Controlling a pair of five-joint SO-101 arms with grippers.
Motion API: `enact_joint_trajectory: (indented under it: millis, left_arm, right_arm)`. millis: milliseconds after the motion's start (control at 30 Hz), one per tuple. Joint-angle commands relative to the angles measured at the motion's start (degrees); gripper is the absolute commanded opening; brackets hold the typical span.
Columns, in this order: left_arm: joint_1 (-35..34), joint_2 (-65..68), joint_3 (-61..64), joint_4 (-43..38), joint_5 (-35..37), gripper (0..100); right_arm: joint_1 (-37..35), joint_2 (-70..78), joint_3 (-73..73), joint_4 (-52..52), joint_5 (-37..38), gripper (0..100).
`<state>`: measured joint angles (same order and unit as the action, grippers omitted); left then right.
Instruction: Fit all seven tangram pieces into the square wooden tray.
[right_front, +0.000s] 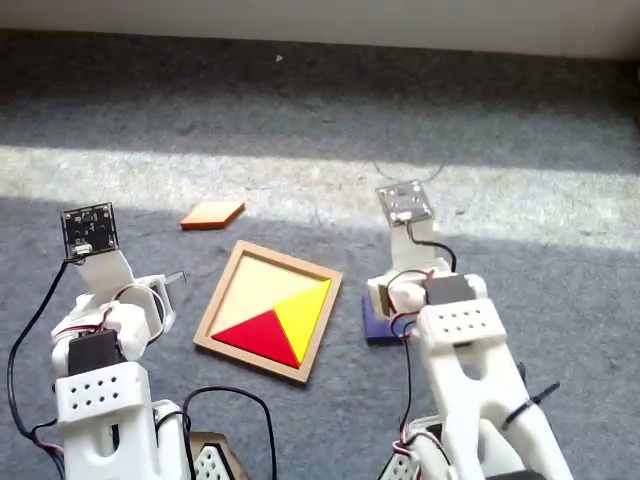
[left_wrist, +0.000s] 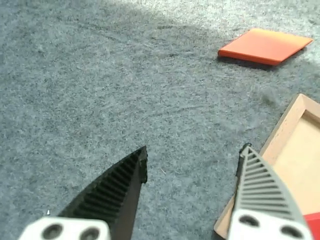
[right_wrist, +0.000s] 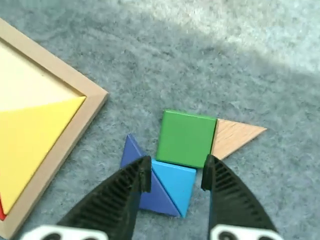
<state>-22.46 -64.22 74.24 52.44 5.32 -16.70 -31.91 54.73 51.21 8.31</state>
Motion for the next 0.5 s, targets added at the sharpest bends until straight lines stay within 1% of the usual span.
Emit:
enact_joint_trajectory:
  millis: [0, 100, 467]
  left_arm:
    - [1.0, -0.9, -0.2, -1.0, -0.3, 29]
    - [1.0, -0.9, -0.1, -1.0, -0.3, 29]
    - [1.0, -0.9, 0.0, -1.0, -0.3, 29]
  right_arm:
    - [2.3, 9.2, -7.5, -0.7, -1.0, 18.0]
    - [2.8, 14.7, -10.7, -0.7, -4.0, 18.0]
    - [1.8, 26.9, -17.6, 0.5, -4.3, 18.3]
